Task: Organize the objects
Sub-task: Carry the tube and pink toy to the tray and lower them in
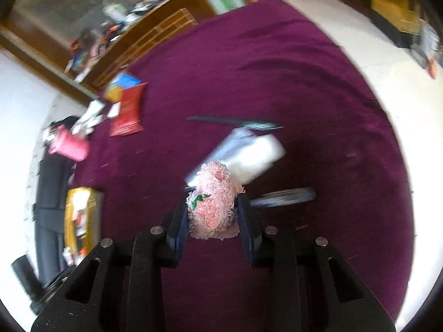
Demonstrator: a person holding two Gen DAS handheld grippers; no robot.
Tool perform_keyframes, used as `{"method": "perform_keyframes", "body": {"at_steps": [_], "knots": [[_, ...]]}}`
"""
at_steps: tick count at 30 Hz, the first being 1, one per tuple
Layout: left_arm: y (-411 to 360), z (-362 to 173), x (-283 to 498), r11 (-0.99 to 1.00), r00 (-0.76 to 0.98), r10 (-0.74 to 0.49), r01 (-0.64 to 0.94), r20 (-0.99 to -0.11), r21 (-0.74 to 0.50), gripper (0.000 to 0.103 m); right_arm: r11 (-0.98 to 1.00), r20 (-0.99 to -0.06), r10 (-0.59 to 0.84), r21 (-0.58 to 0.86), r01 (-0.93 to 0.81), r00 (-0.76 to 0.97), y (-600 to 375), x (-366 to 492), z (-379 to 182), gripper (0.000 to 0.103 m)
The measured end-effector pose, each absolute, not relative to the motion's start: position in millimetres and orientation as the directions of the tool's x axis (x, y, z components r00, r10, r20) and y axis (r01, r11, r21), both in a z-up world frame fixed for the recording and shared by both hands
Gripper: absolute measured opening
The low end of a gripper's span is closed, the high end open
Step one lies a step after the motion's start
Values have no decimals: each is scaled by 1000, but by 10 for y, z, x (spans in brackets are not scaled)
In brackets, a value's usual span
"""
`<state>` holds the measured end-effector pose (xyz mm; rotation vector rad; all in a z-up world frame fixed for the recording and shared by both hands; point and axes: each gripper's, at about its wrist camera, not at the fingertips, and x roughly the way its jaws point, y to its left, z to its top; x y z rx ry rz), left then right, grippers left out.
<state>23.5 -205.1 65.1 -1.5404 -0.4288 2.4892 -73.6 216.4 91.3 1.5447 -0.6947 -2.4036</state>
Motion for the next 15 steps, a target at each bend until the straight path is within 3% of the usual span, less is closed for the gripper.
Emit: {"method": "perform_keyframes", "body": {"at_steps": [15], "knots": [[-2605, 103, 32, -939, -333, 318, 19, -888, -344, 28, -812, -761, -582, 559, 166, -287, 90, -671, 1084, 31]]}}
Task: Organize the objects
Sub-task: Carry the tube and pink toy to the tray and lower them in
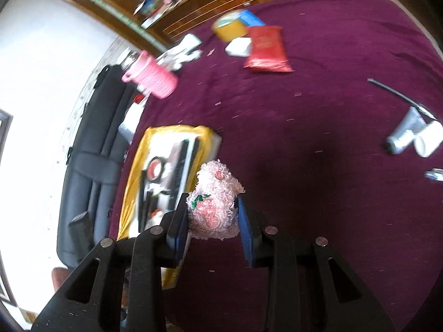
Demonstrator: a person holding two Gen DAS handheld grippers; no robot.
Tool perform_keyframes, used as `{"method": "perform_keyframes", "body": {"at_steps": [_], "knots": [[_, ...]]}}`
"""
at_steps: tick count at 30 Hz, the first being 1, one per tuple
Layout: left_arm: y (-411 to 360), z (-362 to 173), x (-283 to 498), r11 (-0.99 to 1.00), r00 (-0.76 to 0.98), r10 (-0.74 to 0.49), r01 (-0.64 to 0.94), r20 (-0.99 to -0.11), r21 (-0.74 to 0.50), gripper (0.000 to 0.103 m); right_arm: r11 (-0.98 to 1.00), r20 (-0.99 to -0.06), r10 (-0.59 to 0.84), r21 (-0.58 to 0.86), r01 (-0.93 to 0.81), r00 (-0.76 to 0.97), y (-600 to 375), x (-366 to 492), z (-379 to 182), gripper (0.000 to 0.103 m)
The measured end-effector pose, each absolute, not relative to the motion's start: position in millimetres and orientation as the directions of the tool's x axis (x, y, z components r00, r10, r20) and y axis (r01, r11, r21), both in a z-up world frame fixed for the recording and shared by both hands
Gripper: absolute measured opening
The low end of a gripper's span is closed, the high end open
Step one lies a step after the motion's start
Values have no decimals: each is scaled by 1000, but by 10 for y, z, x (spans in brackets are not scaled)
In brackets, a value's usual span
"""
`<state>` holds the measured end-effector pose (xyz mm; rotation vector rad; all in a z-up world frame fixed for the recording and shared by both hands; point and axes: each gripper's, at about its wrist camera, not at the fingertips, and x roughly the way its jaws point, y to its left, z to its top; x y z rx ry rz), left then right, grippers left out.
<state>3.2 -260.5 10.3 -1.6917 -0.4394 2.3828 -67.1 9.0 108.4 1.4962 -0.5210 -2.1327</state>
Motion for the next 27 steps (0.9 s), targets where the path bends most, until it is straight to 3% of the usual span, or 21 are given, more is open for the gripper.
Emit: {"method": "perform_keyframes", "body": {"at_steps": [10, 14, 18, 20, 27], "knots": [[-2603, 57, -339, -946, -342, 308, -14, -888, -323, 27, -810, -764, -586, 566, 155, -269, -323, -630, 1037, 31], [-2672, 104, -267, -934, -308, 339, 1, -889, -356, 39, -807, -769, -590, 569, 160, -246, -487, -620, 998, 31], [-2816, 325, -95, -915, -331, 377, 9, -865, -403, 42, -801, -775, -598, 571, 181, -205, -713, -605, 924, 31], [-2896, 428, -32, -906, -356, 388, 19, -850, -422, 49, -799, -780, -599, 568, 196, -182, -829, -584, 880, 31], [-3253, 674, 210, -914, -455, 313, 92, -834, -394, 50, -811, -818, -566, 529, 250, -105, -1224, -498, 686, 31]]}}
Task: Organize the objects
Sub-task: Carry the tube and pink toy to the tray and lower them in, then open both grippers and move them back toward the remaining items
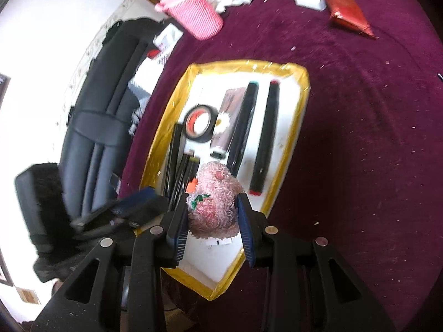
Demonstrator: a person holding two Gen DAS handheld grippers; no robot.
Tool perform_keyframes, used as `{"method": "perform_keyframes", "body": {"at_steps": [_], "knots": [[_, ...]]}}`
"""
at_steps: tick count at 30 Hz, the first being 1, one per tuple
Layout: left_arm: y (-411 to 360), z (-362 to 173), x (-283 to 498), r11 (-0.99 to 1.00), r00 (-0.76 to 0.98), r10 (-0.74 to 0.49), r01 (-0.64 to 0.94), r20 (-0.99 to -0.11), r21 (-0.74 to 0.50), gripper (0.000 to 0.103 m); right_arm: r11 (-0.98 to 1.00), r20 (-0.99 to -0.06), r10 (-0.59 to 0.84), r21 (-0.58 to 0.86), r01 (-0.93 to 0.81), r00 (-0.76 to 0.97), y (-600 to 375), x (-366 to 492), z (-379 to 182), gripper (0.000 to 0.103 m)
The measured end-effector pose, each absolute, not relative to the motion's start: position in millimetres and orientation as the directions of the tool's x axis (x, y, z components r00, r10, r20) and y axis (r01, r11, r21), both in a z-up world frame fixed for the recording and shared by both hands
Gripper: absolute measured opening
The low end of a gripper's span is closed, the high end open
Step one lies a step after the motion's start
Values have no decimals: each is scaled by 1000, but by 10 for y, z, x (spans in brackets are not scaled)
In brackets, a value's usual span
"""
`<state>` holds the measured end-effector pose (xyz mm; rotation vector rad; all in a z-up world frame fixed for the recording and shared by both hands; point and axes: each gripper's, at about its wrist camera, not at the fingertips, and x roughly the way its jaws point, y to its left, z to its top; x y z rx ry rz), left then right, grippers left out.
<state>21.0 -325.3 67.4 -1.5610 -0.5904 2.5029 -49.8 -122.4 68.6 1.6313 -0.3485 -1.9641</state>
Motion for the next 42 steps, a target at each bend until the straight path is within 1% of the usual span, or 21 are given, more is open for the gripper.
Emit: {"method": "perform_keyframes", "body": {"at_steps": [7, 12, 15, 20, 28, 30, 35, 40, 42], "knots": [[-3471, 655, 328, -903, -478, 285, 156, -831, -400, 50, -846, -867, -489, 447, 290, -91, -1428, -436, 512, 31], [-3505, 680, 387, -905, -483, 279, 158, -830, -396, 50, -876, -896, -430, 384, 292, -110, -1477, -439, 428, 37], [-3514, 700, 394, -907, -488, 270, 160, -830, -389, 54, -882, -899, -424, 381, 276, -114, -1448, -451, 407, 40], [-3508, 722, 375, -906, -489, 274, 158, -828, -393, 54, -874, -887, -446, 403, 271, -120, -1421, -431, 443, 49], [-3387, 794, 306, -902, -499, 308, 117, -810, -415, 54, -884, -878, -443, 394, 253, -180, -1262, -397, 612, 50], [-3337, 808, 278, -901, -499, 321, 103, -805, -422, 54, -893, -875, -435, 389, 228, -211, -1123, -393, 664, 52], [-3053, 827, 161, -896, -469, 373, 41, -801, -441, 54, -910, -872, -414, 396, 123, -262, -637, -384, 699, 53], [-2650, 860, 75, -880, -434, 447, -57, -782, -471, 54, -925, -890, -356, 379, -28, -286, -3, -327, 597, 53], [-2471, 836, 27, -877, -401, 463, -77, -790, -475, 54, -915, -890, -343, 389, -106, -301, 319, -290, 563, 53]]}}
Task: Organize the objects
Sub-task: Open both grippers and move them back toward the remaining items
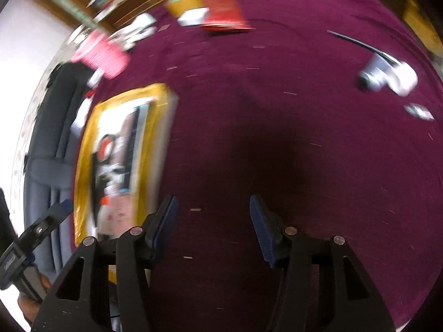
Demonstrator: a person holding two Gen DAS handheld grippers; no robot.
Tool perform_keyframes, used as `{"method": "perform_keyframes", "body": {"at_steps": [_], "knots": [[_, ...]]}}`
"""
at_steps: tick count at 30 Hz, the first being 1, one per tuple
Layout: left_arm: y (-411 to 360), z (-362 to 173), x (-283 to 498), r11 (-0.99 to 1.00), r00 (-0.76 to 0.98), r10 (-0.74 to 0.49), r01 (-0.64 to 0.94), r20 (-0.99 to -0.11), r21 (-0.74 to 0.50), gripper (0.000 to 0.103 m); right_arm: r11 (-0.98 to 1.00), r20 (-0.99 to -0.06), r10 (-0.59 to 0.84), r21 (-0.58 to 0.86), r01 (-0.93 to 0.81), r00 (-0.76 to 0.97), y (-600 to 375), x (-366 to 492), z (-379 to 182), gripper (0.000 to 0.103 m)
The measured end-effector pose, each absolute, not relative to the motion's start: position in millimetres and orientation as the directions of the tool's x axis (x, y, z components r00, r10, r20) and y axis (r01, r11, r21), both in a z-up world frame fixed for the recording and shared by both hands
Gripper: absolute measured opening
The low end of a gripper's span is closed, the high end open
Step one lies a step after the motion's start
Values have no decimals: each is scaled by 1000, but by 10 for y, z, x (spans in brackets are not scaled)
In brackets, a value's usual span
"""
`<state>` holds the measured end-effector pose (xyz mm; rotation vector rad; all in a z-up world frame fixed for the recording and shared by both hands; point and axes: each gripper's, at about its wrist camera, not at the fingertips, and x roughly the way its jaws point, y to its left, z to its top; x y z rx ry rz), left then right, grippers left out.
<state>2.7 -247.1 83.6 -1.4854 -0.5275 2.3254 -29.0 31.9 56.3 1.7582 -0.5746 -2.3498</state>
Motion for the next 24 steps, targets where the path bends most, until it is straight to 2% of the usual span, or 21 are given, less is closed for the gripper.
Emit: {"method": "perform_keyframes", "body": {"at_steps": [17, 24], "knots": [[-870, 743, 38, -846, -221, 532, -170, -818, -505, 54, -805, -870, -279, 442, -395, -406, 2400, -116, 596, 53], [-409, 766, 138, -817, -188, 576, -147, -795, -558, 54, -671, -801, -393, 586, -454, -452, 3196, -349, 495, 53]]}}
